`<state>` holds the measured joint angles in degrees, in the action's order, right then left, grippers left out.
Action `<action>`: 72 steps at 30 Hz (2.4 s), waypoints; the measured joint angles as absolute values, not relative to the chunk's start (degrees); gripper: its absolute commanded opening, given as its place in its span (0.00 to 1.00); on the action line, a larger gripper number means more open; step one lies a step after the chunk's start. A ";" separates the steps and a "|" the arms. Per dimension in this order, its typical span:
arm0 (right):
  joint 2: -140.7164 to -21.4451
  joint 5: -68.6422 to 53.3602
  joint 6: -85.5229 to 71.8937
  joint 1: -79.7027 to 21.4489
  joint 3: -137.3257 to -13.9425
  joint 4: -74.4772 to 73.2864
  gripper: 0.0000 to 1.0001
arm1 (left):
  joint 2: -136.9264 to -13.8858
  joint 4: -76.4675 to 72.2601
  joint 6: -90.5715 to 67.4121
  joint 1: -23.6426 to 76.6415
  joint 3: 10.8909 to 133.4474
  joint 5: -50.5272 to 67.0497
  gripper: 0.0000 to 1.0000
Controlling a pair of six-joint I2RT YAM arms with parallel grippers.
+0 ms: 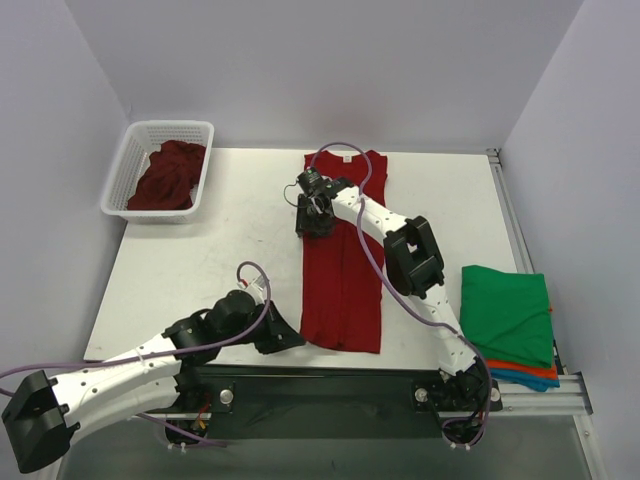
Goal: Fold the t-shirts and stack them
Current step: Rotate the tshirt 90 degrees
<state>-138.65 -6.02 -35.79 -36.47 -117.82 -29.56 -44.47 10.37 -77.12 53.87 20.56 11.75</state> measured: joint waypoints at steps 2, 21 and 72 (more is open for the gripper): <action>-138.65 -6.44 -35.62 -36.47 -117.82 -29.21 0.48 | -43.86 10.57 -77.69 53.84 18.68 12.34 0.46; -123.44 -5.85 -33.54 -34.68 -105.60 -27.75 0.69 | -59.31 18.68 -60.71 40.64 41.15 7.27 0.55; -56.64 7.92 -58.54 -56.97 -38.06 -34.57 0.09 | -133.03 2.55 -38.70 26.87 96.27 22.55 0.53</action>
<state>-56.64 7.92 -58.54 -56.97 -38.06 -34.57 -133.03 2.55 -38.70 26.87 96.27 22.55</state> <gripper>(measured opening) 0.088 0.532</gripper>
